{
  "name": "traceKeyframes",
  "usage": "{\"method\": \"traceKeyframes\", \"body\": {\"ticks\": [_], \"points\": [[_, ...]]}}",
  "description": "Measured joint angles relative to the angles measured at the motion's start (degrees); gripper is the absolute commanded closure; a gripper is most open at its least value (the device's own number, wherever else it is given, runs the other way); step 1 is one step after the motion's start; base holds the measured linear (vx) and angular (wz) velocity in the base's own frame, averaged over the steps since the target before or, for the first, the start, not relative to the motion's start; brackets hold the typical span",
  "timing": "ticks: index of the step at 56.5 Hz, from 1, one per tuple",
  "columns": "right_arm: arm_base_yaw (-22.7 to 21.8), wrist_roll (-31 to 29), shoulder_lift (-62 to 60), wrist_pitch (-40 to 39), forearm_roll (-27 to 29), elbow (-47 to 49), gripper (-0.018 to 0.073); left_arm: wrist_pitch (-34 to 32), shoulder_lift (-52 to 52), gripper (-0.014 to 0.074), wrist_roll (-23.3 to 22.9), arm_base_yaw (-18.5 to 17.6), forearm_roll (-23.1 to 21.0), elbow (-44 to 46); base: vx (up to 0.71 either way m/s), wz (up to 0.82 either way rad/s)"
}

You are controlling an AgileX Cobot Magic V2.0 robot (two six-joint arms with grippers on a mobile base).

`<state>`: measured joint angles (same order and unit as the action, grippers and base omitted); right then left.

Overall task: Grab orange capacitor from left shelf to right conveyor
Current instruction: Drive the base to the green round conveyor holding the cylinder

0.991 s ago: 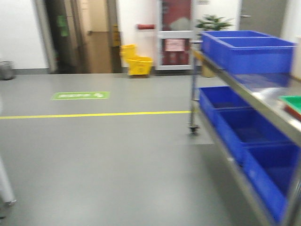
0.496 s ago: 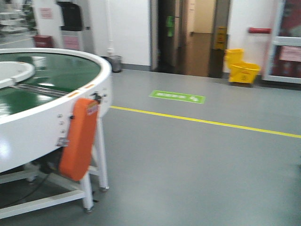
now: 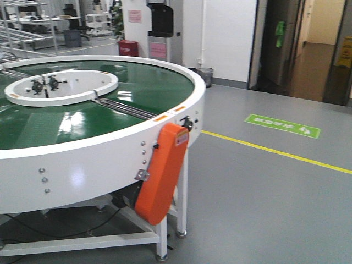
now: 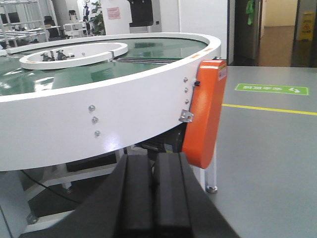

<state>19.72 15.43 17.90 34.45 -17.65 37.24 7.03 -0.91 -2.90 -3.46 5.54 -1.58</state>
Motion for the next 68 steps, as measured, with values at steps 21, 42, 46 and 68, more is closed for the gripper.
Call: {"method": "traceKeyframes", "body": {"ticks": [21,42,46,68], "points": [[0.0,0.0,0.0,0.0,0.0,0.0,0.0568,0.0,0.0,0.0602,0.0,0.0,0.0,0.0,0.21,0.26],[0.0,0.0,0.0,0.0,0.0,0.0,0.0568,0.0,0.0,0.0602,0.0,0.0,0.0,0.0,0.24,0.25],[0.0,0.0,0.0,0.0,0.0,0.0,0.0568,0.0,0.0,0.0602,0.0,0.0,0.0,0.0,0.30,0.23],[0.0,0.0,0.0,0.0,0.0,0.0,0.0568,0.0,0.0,0.0602,0.0,0.0,0.0,0.0,0.36,0.17]]}}
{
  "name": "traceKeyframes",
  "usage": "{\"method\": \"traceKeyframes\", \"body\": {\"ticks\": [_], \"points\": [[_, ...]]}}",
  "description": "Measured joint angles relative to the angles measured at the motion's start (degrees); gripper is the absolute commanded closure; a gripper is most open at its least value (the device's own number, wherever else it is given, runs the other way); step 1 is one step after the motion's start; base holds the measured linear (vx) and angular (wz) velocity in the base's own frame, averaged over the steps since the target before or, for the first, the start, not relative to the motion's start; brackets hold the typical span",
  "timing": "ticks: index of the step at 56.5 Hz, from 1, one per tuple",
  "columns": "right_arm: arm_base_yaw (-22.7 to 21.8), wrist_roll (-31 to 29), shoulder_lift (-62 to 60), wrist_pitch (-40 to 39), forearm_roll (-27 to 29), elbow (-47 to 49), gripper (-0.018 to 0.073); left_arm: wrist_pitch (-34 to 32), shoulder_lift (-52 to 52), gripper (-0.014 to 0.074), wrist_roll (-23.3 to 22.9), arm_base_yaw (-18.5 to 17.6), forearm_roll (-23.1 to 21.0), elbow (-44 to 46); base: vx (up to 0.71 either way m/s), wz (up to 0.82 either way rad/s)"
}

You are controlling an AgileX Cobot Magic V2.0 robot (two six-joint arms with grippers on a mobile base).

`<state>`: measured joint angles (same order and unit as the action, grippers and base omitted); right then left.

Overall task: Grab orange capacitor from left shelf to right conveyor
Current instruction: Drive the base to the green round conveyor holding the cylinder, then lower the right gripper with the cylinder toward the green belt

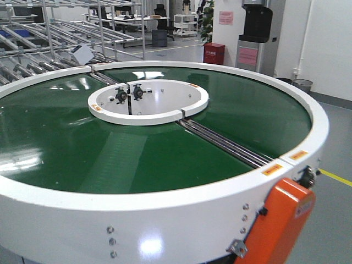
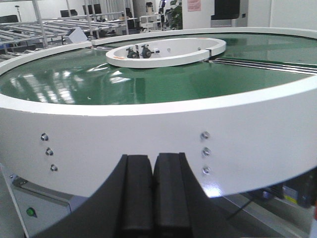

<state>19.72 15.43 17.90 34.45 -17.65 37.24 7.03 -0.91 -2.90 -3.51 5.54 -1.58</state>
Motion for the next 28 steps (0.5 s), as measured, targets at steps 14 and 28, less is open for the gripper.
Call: {"method": "traceKeyframes", "body": {"ticks": [14,28], "points": [[0.0,0.0,0.0,0.0,0.0,0.0,0.0568,0.0,0.0,0.0602,0.0,0.0,0.0,0.0,0.40,0.13],[0.0,0.0,0.0,0.0,0.0,0.0,0.0568,0.0,0.0,0.0602,0.0,0.0,0.0,0.0,0.39,0.15]]}}
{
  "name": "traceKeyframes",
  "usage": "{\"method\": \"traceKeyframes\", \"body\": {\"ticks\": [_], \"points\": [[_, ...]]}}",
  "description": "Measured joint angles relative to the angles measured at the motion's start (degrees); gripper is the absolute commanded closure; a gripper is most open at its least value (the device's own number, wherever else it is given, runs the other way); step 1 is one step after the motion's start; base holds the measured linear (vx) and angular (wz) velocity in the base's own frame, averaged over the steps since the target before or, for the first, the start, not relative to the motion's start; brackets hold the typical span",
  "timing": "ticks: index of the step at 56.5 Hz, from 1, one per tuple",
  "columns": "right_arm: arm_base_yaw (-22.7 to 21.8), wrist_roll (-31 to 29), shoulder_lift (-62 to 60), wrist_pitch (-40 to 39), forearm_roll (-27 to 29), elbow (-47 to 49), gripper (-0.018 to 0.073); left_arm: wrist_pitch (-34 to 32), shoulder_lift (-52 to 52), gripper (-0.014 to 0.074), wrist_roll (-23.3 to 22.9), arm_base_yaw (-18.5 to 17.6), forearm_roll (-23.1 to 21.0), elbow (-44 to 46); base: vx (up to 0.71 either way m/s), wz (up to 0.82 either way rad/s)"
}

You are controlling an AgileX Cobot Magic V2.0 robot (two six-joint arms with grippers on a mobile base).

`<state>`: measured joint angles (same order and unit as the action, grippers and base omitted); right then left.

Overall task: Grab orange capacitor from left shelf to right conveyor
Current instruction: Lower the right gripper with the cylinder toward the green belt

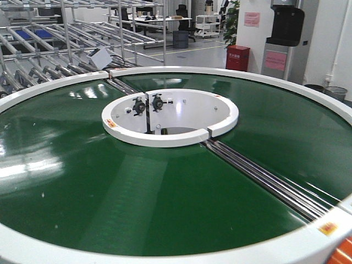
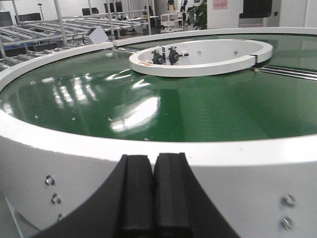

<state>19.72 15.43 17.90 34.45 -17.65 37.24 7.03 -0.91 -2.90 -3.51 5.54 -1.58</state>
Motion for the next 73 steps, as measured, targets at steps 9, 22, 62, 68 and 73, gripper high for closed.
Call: {"method": "traceKeyframes", "body": {"ticks": [9,22,62,68,73], "points": [[0.0,0.0,0.0,0.0,0.0,0.0,0.0568,0.0,0.0,0.0602,0.0,0.0,0.0,0.0,0.37,0.12],[0.0,0.0,0.0,0.0,0.0,0.0,0.0568,0.0,0.0,0.0602,0.0,0.0,0.0,0.0,0.30,-0.01],[0.0,0.0,0.0,-0.1,0.0,0.0,0.0568,0.0,0.0,0.0602,0.0,0.0,0.0,0.0,0.11,-0.03],[0.0,0.0,0.0,-0.1,0.1,0.0,0.0568,0.0,0.0,0.0602,0.0,0.0,0.0,0.0,0.00,0.00],[0.0,0.0,0.0,-0.3,0.7,0.0,0.0568,0.0,0.0,0.0602,0.0,0.0,0.0,0.0,0.00,0.00]]}}
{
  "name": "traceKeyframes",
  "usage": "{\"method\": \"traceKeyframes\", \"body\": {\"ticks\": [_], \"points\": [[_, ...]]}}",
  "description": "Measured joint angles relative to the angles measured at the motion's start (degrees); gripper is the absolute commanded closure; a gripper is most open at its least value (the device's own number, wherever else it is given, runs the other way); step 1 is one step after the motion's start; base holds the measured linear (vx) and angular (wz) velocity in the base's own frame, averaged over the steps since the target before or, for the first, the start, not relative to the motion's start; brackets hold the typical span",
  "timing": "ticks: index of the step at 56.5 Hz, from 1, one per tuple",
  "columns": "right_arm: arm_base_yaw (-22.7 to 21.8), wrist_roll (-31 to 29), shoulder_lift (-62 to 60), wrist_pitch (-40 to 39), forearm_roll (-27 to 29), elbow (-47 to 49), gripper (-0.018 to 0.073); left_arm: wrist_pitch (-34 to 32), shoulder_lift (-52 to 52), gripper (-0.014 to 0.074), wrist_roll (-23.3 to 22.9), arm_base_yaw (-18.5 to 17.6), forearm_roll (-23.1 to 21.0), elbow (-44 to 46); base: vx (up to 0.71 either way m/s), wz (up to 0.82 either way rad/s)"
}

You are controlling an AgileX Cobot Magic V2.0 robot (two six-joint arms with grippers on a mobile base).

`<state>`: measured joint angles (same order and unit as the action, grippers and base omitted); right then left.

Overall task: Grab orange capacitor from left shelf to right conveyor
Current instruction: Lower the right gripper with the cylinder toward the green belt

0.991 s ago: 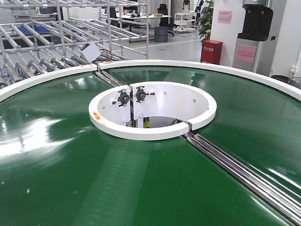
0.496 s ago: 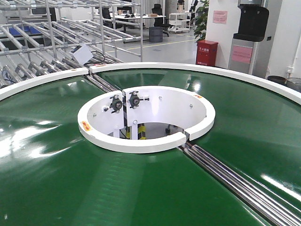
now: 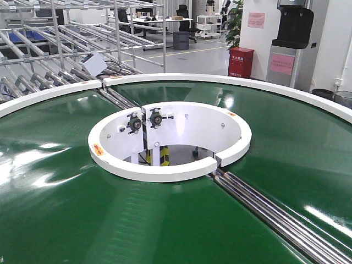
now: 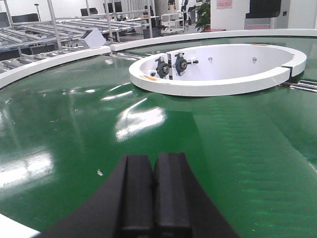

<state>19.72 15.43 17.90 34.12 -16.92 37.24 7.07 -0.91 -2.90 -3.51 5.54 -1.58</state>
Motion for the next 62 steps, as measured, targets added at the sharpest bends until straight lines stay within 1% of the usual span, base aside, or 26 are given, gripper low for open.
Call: {"method": "traceKeyframes", "body": {"ticks": [8,11,16,20,31,37,43,50,52,57,62], "points": [[0.0,0.0,0.1,-3.5,0.1,0.0,0.0568,0.0,0.0,0.0602,0.0,0.0,0.0,0.0,0.00,0.00],[0.0,0.0,0.6,-6.6,0.1,0.0,0.0568,0.0,0.0,0.0602,0.0,0.0,0.0,0.0,0.00,0.00],[0.0,0.0,3.6,-14.4,-0.1,0.0,0.0568,0.0,0.0,0.0602,0.0,0.0,0.0,0.0,0.00,0.00],[0.0,0.0,7.9,-20.0,-0.3,0.0,0.0568,0.0,0.0,0.0602,0.0,0.0,0.0,0.0,0.00,0.00],[0.0,-0.1,23.2,-30.0,-0.7,-0.1,0.0566,0.0,0.0,0.0602,0.0,0.0,0.0,0.0,0.00,0.00],[0.0,-0.2,31.9,-36.8,-1.6,-0.3,0.0566,0.0,0.0,0.0602,0.0,0.0,0.0,0.0,0.00,0.00],[0.0,-0.2,40.3,-45.8,-4.8,-0.8,0.0566,0.0,0.0,0.0602,0.0,0.0,0.0,0.0,0.00,0.00],[0.0,-0.2,49.8,-61.2,-7.3,-5.0,0.0566,0.0,0.0,0.0602,0.0,0.0,0.0,0.0,0.00,0.00],[0.0,-0.4,52.5,-65.5,-7.5,-6.0,0.0566,0.0,0.0,0.0602,0.0,0.0,0.0,0.0,0.00,0.00],[0.0,-1.0,59.7,-73.3,-7.4,-7.3,0.0566,0.0,0.0,0.0602,0.0,0.0,0.0,0.0,0.00,0.00],[0.0,-3.3,67.6,-80.4,-4.6,-7.3,0.0566,0.0,0.0,0.0602,0.0,0.0,0.0,0.0,0.00,0.00]]}}
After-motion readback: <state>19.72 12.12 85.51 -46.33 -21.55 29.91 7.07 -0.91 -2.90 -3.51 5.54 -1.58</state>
